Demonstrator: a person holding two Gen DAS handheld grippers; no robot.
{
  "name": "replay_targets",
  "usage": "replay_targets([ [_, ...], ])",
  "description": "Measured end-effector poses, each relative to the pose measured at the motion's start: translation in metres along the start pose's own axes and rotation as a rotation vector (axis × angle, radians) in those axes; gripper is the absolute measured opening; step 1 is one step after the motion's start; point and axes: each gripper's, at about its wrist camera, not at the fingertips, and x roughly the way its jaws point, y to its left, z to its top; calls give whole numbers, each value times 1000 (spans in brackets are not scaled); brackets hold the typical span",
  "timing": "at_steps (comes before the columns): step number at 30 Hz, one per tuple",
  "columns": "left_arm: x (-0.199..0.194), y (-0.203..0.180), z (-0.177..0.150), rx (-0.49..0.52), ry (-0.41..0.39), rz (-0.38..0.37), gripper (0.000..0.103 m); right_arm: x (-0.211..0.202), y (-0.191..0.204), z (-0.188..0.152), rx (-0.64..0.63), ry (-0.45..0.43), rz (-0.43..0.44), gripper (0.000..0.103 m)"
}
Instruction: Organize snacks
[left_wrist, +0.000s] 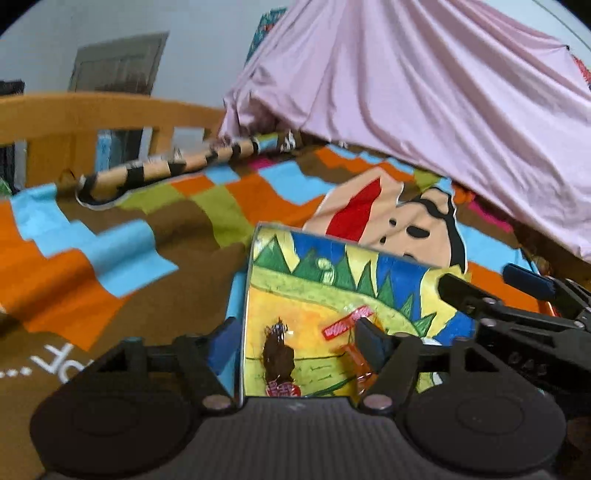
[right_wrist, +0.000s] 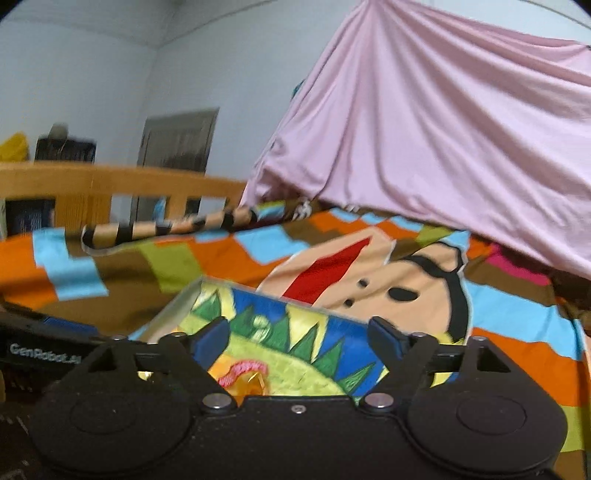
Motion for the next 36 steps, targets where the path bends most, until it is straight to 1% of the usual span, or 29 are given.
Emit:
replay_targets([
  [2,-14,-4,0,1,-37,12,94,-15,-7,2,25,-26,-6,97],
  [5,-38,-11,-3,10,-78,17,100,-37,-14,3,40,-52,-2,99],
  [8,-60,-18,-9,21,-99,30,102,-60,-19,2,43,-65,1,101],
  [11,-83,-26,-17,26,-124,42,102,-85,-23,-1,47,-72,1,102],
  [15,-111,-34,-30,30,-134,51,102,-115,-29,-7,56,-64,-1,102],
  [23,-154,-43,-61,59,-105,46,103,-178,-33,-35,45,-21,12,102],
  [26,-167,-46,-72,84,-86,44,103,-198,-32,-45,45,-3,18,102],
  [28,-173,-46,-79,84,-72,42,103,-210,-31,-51,54,5,16,102],
  [36,-187,-47,-104,136,-11,34,103,-237,-22,-73,57,72,20,102],
])
